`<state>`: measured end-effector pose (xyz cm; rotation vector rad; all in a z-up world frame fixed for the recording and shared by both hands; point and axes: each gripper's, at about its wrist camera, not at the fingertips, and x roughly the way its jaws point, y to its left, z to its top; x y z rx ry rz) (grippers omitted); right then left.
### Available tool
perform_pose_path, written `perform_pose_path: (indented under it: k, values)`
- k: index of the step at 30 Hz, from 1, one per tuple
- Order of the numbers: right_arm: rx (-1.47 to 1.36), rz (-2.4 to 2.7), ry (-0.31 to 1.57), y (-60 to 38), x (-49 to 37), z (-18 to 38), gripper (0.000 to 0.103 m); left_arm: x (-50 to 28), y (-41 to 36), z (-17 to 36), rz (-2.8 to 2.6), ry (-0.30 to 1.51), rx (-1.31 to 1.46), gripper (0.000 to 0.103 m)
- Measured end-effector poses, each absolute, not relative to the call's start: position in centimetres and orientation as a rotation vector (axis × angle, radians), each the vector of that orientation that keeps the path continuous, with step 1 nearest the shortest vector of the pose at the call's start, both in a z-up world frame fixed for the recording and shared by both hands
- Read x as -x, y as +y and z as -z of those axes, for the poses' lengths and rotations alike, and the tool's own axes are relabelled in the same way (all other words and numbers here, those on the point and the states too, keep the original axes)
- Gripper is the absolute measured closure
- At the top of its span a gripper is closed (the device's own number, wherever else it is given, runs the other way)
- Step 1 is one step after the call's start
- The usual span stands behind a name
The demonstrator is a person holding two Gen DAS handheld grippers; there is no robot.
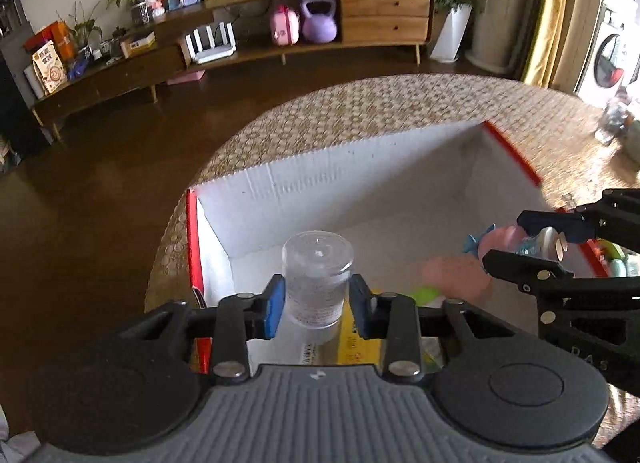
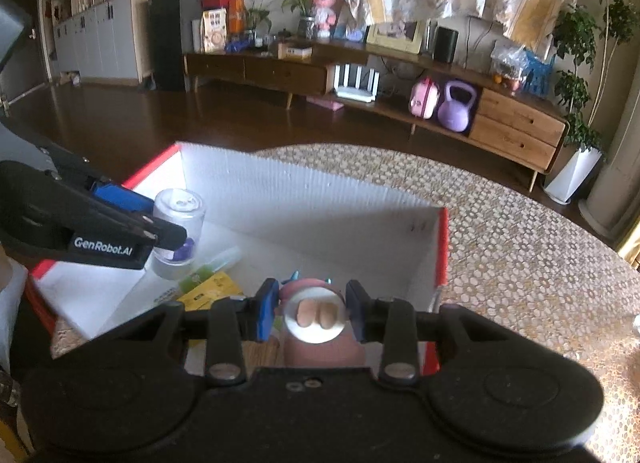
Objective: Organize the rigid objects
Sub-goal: 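Carry the clear jar and pink case with both tools into the red box, then open both tools to release the jar and pink case inside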
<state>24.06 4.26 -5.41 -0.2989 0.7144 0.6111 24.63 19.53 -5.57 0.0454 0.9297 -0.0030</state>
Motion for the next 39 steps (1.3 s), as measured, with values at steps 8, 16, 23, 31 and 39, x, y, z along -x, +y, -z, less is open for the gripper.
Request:
perform_pose_path:
  k: [8,16,23,31,39]
  values:
    - [0.332,-0.586,0.785,5.5,-25.3,7.6,0.068,-25.8,19.6,6.9,-0.013,0.967,-0.034,0.071]
    - [0.335,-0.593,0.849,5.8,-25.0,9.0,0.066,-26.1,19.6,8.4,0.003,1.017,0.017,0.071]
    - [0.336,-0.61,0.88,5.7,-24.1,9.1,0.063,-25.6,19.4,8.9,0.011,1.044,0.039,0.071]
    - [0.303,-0.617,0.87,4.5,-23.1,7.8,0.056,-24.5,19.6,7.8,0.01,1.014,0.074,0.071]
    - [0.246,-0.622,0.854,2.9,-22.1,5.9,0.053,-22.9,18.8,5.9,0.006,0.968,0.069,0.071]
